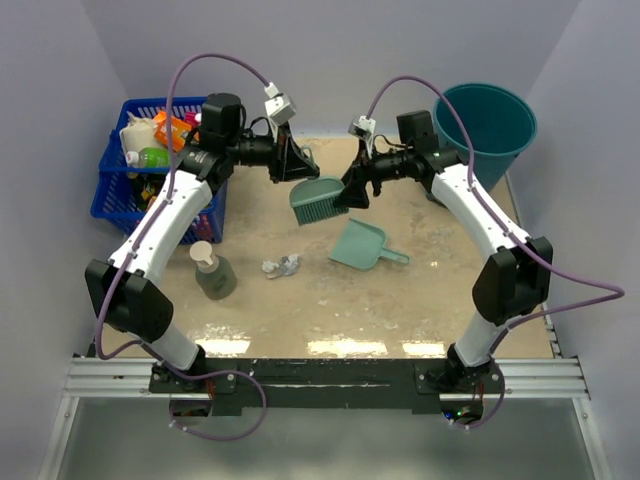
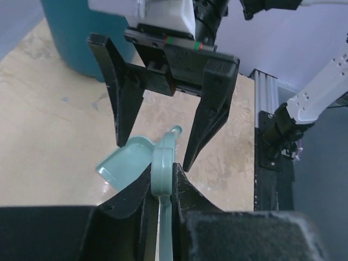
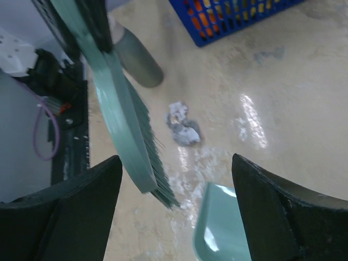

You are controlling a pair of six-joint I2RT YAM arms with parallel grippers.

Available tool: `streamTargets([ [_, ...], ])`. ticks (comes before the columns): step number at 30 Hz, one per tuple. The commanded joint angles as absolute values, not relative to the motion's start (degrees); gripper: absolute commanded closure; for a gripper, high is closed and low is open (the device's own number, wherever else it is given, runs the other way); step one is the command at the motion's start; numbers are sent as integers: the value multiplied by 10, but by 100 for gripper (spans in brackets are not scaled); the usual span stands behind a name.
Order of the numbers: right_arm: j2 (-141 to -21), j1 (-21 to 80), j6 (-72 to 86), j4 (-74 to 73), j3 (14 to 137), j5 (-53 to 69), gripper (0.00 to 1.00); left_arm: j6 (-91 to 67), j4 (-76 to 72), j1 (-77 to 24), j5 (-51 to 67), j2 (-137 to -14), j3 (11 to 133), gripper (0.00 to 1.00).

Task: Sweep away the paper scraps from the table

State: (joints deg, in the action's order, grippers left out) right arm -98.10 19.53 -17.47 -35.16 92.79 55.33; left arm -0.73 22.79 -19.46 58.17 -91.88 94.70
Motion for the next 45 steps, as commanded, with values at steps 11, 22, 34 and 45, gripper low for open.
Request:
streamTargets([
  [11, -996, 221, -132, -336, 970, 671, 100, 139, 342, -194, 640, -921, 998, 74],
  [22, -1007, 231, -364, -525, 1013, 552, 100, 534, 734, -245, 469, -988, 1168, 67],
  [34, -1008, 250, -373, -524, 1012, 519, 100, 494, 715, -247, 520, -984, 1183, 70],
  [45, -1005, 250, -383, -524, 992, 514, 100, 448, 692, -238, 529, -962, 1163, 80],
])
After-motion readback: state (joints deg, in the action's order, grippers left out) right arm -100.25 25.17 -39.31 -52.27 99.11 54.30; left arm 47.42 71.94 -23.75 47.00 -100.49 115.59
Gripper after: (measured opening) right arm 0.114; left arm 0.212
